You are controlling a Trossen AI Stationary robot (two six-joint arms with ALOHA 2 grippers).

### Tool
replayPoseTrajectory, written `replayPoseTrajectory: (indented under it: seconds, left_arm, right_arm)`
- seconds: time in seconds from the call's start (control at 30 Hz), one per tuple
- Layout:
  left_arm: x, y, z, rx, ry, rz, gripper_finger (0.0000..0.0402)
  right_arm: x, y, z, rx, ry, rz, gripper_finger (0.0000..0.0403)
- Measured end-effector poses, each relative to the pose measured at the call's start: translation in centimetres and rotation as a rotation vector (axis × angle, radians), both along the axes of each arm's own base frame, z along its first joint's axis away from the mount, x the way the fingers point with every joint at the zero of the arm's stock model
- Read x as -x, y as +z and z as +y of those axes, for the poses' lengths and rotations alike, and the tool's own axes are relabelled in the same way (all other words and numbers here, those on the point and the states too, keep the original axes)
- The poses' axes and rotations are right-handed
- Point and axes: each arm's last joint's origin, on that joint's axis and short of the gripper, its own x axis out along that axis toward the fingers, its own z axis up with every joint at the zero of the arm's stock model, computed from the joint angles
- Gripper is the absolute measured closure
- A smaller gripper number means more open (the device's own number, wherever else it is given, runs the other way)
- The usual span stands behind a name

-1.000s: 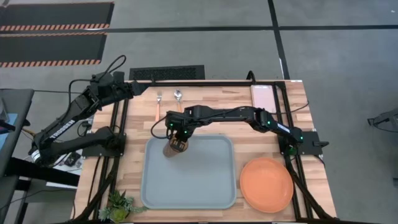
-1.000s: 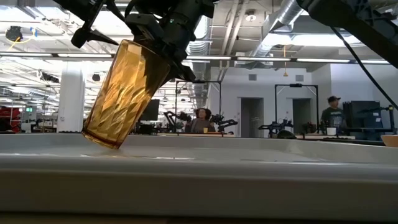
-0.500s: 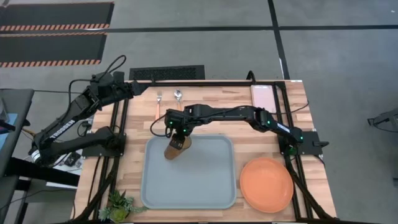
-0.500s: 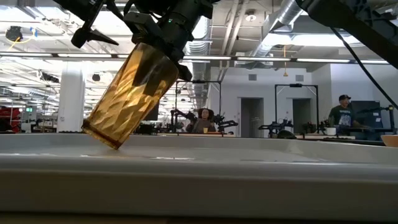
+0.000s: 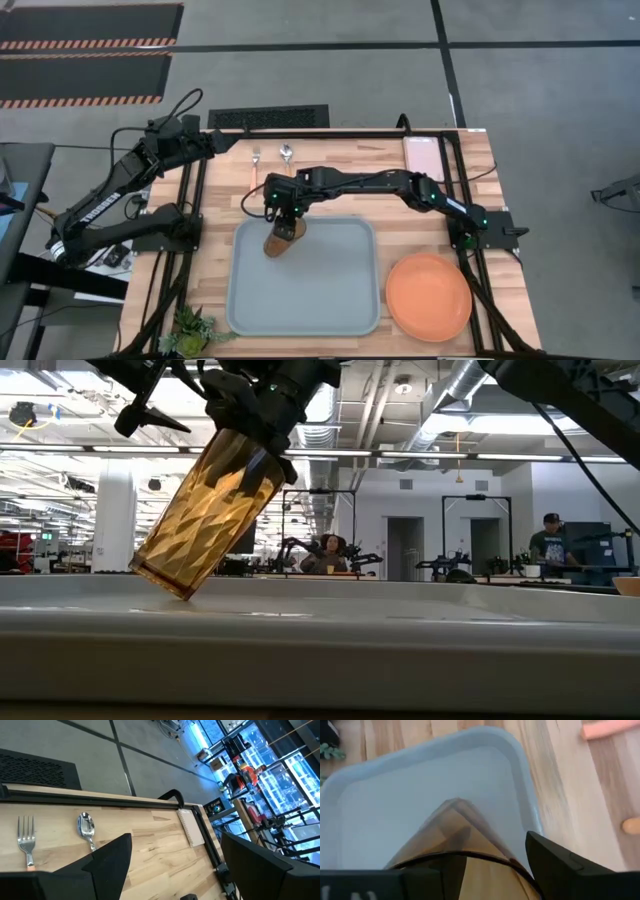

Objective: Pick and place plate/cup/fork/spoon on tray
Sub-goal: Put the brown glass on the top left of the gray serving tray

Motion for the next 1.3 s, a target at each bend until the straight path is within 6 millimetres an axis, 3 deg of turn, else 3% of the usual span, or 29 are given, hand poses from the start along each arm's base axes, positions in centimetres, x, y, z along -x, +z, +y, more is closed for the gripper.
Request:
replayPoseTrajectory:
  seconds: [0.23, 0.43, 0.6, 0.73, 1.03, 1.3]
  left_arm:
    - [0.0, 0.0, 0.0, 0.002, 0.002, -0.003, 0.0109]
    - [0.0, 0.0, 0.0, 0.001, 0.002, -0.004, 0.0109]
    - [0.0, 0.0, 0.0, 0.003, -0.002, -0.002, 0.0109]
    - [0.0, -0.2, -0.1, -0.004, -0.051, 0.023, 0.0109]
    - [0.1, -0.6, -0.3, -0.002, -0.08, 0.079, 0.0109]
    - [0.2, -1.1, -0.5, 0.023, -0.122, 0.128, 0.0109]
  right_arm:
    - [0.4, 3.1, 0.4, 0.131, 0.067, -0.127, 0.018]
    - [0.5, 4.4, 0.1, 0.141, 0.054, -0.186, 0.018]
    - [0.4, 4.3, 0.2, 0.147, 0.065, -0.19, 0.018]
    - [1.1, 6.1, 0.1, 0.161, 0.067, -0.233, 0.018]
    - [3.6, 8.7, -0.6, 0.208, 0.018, -0.175, 0.018]
    - [5.4, 9.5, -0.3, 0.088, -0.039, -0.072, 0.018]
